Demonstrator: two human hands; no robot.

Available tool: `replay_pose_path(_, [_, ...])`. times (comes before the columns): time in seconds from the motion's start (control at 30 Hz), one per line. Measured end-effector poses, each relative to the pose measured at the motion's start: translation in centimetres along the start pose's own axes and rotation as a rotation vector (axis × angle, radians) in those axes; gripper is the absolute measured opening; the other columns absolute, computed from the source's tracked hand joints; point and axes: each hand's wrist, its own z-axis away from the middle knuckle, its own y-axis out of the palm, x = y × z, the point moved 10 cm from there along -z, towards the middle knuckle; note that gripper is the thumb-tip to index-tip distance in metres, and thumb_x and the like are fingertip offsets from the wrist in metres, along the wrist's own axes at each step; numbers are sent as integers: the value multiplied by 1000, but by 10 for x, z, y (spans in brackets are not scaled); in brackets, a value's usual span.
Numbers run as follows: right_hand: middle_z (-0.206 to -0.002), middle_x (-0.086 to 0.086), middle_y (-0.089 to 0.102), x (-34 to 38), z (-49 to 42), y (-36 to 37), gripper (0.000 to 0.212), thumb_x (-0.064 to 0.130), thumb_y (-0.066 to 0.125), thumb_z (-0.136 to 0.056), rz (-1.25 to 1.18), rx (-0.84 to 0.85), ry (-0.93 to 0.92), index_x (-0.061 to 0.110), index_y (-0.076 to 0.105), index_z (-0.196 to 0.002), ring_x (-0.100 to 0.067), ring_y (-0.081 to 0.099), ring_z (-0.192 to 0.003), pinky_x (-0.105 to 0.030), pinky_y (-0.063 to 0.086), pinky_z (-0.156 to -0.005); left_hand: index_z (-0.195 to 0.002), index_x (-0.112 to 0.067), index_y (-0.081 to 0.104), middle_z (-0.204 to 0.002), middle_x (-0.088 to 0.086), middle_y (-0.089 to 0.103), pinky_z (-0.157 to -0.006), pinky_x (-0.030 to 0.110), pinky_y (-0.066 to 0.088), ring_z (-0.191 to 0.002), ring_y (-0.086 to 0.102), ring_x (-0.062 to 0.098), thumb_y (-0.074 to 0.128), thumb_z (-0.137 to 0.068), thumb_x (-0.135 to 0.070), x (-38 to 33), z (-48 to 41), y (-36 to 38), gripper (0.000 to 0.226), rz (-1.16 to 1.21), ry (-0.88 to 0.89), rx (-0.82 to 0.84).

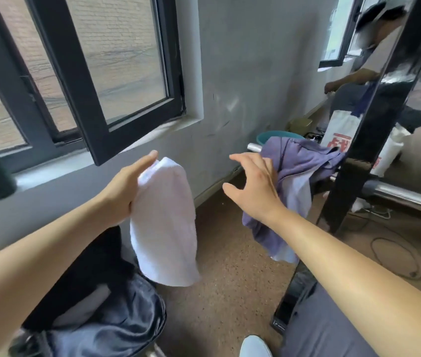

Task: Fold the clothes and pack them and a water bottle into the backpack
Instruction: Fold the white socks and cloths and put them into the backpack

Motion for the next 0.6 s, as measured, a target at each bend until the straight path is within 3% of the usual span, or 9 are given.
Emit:
replay_pose_path(0.1, [-137, 4, 57, 38, 8, 52, 55, 36, 74, -81, -173, 277, -47, 25, 61, -133, -22, 46, -125, -37, 37, -108, -88, -25, 83, -95, 4, 79, -82, 34, 53, -86, 74, 19, 57, -97, -59, 5, 13, -19, 43, -156, 17, 24])
replay_pose_path(0.2, [-137, 5, 60, 78, 12, 89, 48, 19, 73, -88, -447, 525, -36, 22, 62, -134, -10, 50, -128, -23, 41, -99, -94, -9, 76, -81, 6, 71, -72, 31, 50, -75, 66, 16, 67, -95, -49, 1, 33, -24, 40, -532, 161, 173])
replay_pose_path(0.3, [-124, -5, 69, 116, 19, 124, 31, 12, 64, -95, -720, 717, 42, 9, 67, -126, -5, 60, -111, -14, 43, -92, -77, -9, 63, -64, -7, 50, -57, 30, 40, -58, 45, 8, 72, -91, -37, 2, 46, -30, 32, -891, 310, 257])
replay_pose_path(0.37, [-115, -10, 70, 132, 37, 156, 33, 27, 61, -93, -808, 888, 82, 6, 71, -117, -14, 59, -104, -28, 41, -94, -75, -13, 59, -59, -9, 43, -55, 32, 40, -54, 37, 11, 71, -87, -40, 4, 53, -36, 32, -1092, 411, 236])
replay_pose_path(0.43, [-109, -9, 70, 142, 62, 185, 38, 38, 60, -90, -866, 1114, 115, 10, 73, -111, -20, 60, -104, -39, 40, -96, -82, -23, 63, -60, -9, 50, -58, 39, 45, -57, 42, 15, 65, -81, -51, 10, 59, -46, 29, -1226, 464, 182])
replay_pose_path(0.5, [-119, -9, 73, 144, 79, 203, 31, 32, 60, -97, -855, 1265, 99, 11, 73, -116, -19, 65, -114, -39, 44, -103, -78, -22, 57, -62, -6, 51, -57, 41, 45, -60, 42, 19, 61, -79, -62, 18, 63, -64, 40, -1206, 471, 106])
replay_pose_path(0.6, [-119, -26, 69, 134, 76, 217, 37, 22, 72, -92, -700, 1283, 34, -7, 66, -114, -33, 70, -109, -50, 50, -104, -75, -17, 53, -62, 1, 49, -56, 43, 42, -61, 38, 25, 57, -80, -68, 30, 60, -98, 52, -1108, 456, -28])
